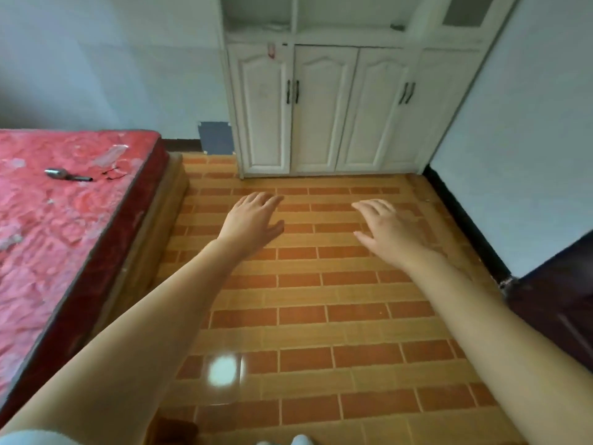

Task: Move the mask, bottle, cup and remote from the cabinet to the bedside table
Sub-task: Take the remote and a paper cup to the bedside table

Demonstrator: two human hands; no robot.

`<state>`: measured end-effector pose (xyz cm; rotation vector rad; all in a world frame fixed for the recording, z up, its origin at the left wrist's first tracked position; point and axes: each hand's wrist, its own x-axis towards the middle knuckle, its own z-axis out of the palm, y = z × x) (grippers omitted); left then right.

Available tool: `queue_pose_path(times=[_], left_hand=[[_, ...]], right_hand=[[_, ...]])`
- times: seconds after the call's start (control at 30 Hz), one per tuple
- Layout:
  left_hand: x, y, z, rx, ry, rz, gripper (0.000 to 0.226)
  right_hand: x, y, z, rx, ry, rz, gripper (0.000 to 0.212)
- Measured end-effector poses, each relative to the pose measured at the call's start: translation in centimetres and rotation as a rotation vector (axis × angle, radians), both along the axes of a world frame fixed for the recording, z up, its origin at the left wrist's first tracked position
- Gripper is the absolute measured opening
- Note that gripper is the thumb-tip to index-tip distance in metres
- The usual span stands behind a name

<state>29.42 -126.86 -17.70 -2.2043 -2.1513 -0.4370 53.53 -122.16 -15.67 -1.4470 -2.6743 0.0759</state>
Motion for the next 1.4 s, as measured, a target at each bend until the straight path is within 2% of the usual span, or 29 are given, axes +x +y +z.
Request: queue_pose_path(times=[0.2, 0.4, 0.73, 1.1, 1.4], left_hand=[[5.8, 3.4, 0.5, 0.023, -0.077, -0.148, 0.053], [9.6, 5.1, 0.2, 0.035, -0.141, -0.176, 0.052], [11.5, 8.0, 0.0, 0.054, -0.072, -0.092, 0.051], [9.4, 13.1, -1.7, 0.015, -0.027, 0.017, 0.051], [4.3, 25.4, -3.2, -0.044, 0.007, 0.06, 0.05]], right_hand=[[5.6, -1.4, 0.4, -0.004, 0.03, -0.153, 0.057], [8.1, -1.6, -0.5, 0.016, 0.058, -0.228, 0.056], [10.2, 2.4, -2.1, 0.008, 0.087, -0.159, 0.056], [10.5, 11.7, -2.1, 0.007, 0.068, -0.042, 0.054], [6.4, 25.7, -2.5, -0.022, 0.047, -0.002, 0.055]])
